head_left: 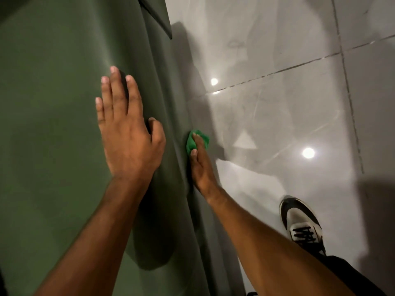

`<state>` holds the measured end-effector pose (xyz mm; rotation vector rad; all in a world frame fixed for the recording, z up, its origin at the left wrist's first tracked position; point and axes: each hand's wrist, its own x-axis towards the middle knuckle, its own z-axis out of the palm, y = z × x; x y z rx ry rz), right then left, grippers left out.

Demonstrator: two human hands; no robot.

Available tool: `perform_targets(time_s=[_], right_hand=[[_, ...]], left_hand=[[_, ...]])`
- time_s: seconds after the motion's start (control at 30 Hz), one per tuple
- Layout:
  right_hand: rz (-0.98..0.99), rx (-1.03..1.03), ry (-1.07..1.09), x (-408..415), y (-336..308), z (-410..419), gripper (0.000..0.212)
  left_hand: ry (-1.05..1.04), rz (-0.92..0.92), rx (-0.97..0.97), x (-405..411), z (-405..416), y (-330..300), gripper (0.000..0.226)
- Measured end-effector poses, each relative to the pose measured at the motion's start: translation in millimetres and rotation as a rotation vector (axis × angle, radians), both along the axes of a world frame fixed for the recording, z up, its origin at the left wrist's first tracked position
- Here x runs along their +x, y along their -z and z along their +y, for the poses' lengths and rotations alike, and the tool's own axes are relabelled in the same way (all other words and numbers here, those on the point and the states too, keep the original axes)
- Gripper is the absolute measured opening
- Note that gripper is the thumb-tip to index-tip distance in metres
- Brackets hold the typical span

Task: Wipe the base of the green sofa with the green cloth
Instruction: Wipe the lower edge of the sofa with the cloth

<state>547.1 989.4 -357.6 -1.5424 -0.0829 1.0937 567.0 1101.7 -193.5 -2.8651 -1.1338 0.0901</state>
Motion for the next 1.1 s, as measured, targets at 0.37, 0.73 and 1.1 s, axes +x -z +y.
perform_targets(time_s=[0.37, 0.73, 1.1], right_hand=[[-0.008, 0.022, -0.043, 80.9, 14.2, 91.2, 0.054], [0.182, -0.112, -0.264, 60.2, -4.5, -53.3, 0.031], [0.249, 0.137, -0.415, 23.9, -204.7, -171.6, 0.033]], left_hand=[[-0.013, -0.144, -0.105, -5.2, 7.6, 4.0, 0.079], [0.017, -0.109, -0.193, -18.7, -12.9, -13.9, 0.069], [-0.956, -0.938, -0.665, -208.9, -235.6, -91.3, 0.034]])
